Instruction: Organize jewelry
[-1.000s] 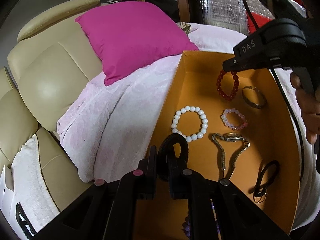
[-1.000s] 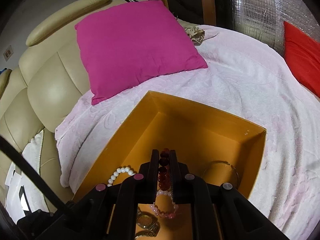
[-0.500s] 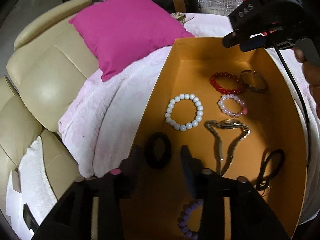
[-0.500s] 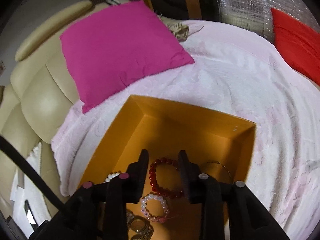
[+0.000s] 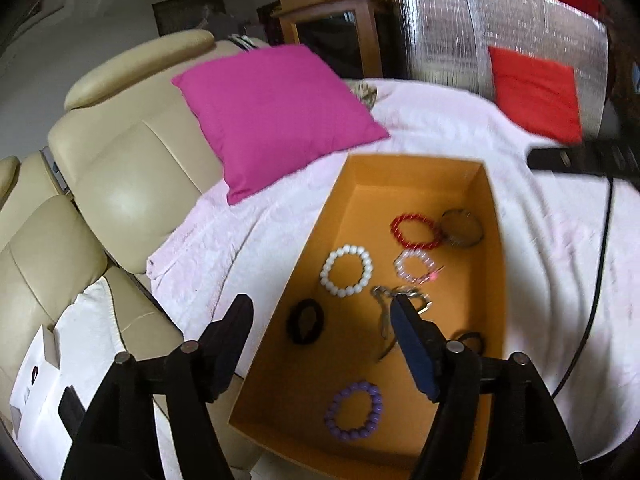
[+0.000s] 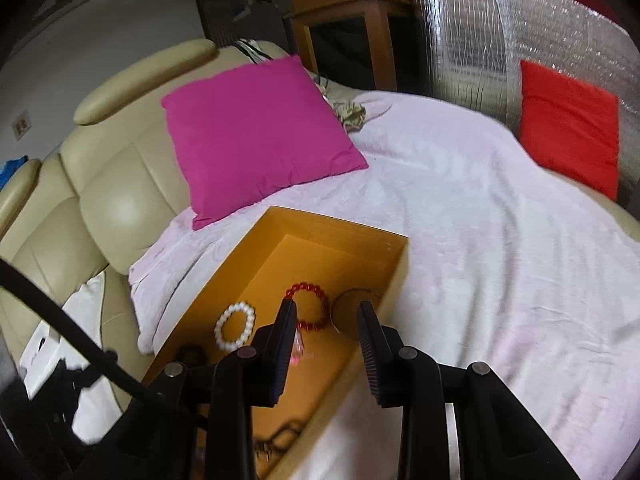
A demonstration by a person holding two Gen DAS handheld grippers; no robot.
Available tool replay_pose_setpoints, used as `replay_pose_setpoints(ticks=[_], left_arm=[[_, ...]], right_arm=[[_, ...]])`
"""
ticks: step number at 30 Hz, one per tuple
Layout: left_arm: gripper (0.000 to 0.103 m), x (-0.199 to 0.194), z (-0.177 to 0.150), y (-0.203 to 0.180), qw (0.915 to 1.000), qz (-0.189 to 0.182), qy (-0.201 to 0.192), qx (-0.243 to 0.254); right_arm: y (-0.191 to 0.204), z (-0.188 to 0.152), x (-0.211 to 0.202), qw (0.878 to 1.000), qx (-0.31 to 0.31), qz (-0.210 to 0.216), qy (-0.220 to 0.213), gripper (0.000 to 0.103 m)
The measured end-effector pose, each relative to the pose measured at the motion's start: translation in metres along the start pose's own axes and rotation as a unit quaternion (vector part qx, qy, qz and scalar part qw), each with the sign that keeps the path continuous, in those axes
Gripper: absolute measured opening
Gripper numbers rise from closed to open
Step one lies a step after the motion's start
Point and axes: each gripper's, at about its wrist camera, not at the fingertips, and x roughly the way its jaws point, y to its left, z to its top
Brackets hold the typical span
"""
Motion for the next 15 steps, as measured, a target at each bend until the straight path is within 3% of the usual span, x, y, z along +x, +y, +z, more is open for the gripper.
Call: replay_pose_setpoints(ticks=[5, 15], left_arm=[[0.081, -0.045, 0.009, -0.002, 0.9991, 0.020, -0.034, -0.014], [0.087, -0.112, 0.017, 0.000, 0.9924, 0.082, -0.083, -0.039]], right_arm=[[0.001, -0.019, -0.053, 1.000, -0.015, 0.006, -0.023, 0.048], [0.023, -0.059, -0.153, 0.995, -0.058, 0.008, -0.077, 0.049]])
